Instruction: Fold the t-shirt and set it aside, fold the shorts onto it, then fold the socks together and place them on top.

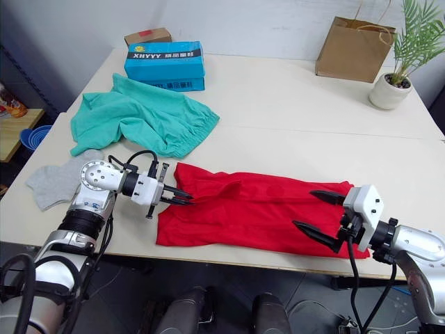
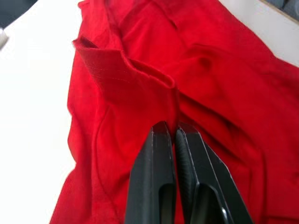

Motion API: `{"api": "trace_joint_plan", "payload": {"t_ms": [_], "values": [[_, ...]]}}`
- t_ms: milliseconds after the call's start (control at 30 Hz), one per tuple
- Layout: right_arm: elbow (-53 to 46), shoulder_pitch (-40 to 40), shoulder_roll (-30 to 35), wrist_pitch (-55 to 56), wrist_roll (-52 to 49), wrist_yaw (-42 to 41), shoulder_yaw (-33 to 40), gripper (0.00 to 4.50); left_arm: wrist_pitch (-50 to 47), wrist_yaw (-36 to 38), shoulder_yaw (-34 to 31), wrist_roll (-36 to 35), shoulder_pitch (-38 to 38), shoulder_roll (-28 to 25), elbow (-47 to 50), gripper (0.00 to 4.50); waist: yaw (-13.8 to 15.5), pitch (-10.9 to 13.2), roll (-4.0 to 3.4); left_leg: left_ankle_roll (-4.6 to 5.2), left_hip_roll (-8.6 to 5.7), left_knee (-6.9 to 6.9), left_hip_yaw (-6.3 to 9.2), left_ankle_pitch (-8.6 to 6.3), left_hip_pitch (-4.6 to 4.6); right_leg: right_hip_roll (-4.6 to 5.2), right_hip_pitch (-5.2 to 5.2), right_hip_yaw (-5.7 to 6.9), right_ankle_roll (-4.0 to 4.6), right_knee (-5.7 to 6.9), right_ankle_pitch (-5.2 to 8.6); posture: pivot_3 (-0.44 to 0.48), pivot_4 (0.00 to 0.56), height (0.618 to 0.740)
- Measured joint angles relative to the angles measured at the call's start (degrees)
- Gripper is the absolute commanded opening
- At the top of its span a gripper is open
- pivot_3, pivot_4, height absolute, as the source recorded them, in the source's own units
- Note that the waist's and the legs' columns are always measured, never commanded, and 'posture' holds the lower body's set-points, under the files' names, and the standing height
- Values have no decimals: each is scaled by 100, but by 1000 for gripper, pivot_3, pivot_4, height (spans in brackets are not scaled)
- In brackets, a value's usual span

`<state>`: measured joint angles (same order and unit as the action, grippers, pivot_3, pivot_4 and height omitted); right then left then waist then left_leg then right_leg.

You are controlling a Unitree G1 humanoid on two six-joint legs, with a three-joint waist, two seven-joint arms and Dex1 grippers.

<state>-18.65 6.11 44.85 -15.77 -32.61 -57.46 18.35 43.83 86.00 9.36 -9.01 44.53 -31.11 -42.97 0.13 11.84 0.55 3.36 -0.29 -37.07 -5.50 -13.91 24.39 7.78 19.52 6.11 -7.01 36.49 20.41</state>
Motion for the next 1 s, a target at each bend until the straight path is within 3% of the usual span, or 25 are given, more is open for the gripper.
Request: {"api": "trace_joint_plan", "payload": {"t_ms": [333, 467, 500, 633, 767, 800, 933, 1000], "values": [[113, 202, 17, 11, 122, -162, 12, 4500, 937, 2, 252, -66, -13, -322, -87, 191, -12, 0, 0, 1, 0, 0, 1, -1, 0, -1, 0, 2, 0, 2, 0, 0, 150, 740], [161, 227, 20, 73, 193, -245, 12, 4500, 781, 2, 308, -127, -38, -374, -88, 191, -8, 0, 0, 3, 0, -1, 1, -2, 0, -1, -1, 3, 0, 2, 0, 0, 150, 740], [183, 230, 20, 79, 202, -261, 12, 4500, 611, 2, 307, -207, -78, -375, -71, 367, -13, 0, 0, 4, 0, -1, 1, -2, 0, -1, 0, 2, 0, 2, 0, 0, 150, 740], [259, 307, 20, 139, 243, -329, 15, 4500, -634, 1, 302, -499, -483, -481, 400, 1408, -20, 0, 0, 3, 1, 2, 4, -2, 0, -2, 1, 1, 0, 5, 0, 0, 150, 740], [327, 343, 83, 166, 157, -502, 113, 4500, -2351, 0, 230, -792, -803, -1021, 1119, 2604, -42, 0, 0, 2, 4, 3, 3, -1, -2, -5, 2, -3, 0, 7, 0, 0, 150, 740], [328, 322, 83, 105, 57, -518, 219, 4500, -2774, -2, 155, -878, -879, -1194, 1280, 2604, -43, 0, -1, 2, 4, 4, 3, -1, -4, -4, 1, -5, 0, 6, 0, 0, 150, 740], [309, -395, 14, -489, -602, -154, 449, 3606, -5462, -223, -484, -2048, -1080, -1505, 2283, 2631, -52, 1, -1, 0, 7, 3, 10, -3, -8, 4, -2, -14, 2, 6, 1, 0, 150, 740], [234, -877, -198, -642, -660, 231, 300, 2769, -6414, -688, -873, -2654, -1057, -1295, 2824, 1983, -11, 0, -1, -17, 6, 3, 22, -11, -8, 10, -4, -10, 3, 4, 1, 0, 150, 740]]}}
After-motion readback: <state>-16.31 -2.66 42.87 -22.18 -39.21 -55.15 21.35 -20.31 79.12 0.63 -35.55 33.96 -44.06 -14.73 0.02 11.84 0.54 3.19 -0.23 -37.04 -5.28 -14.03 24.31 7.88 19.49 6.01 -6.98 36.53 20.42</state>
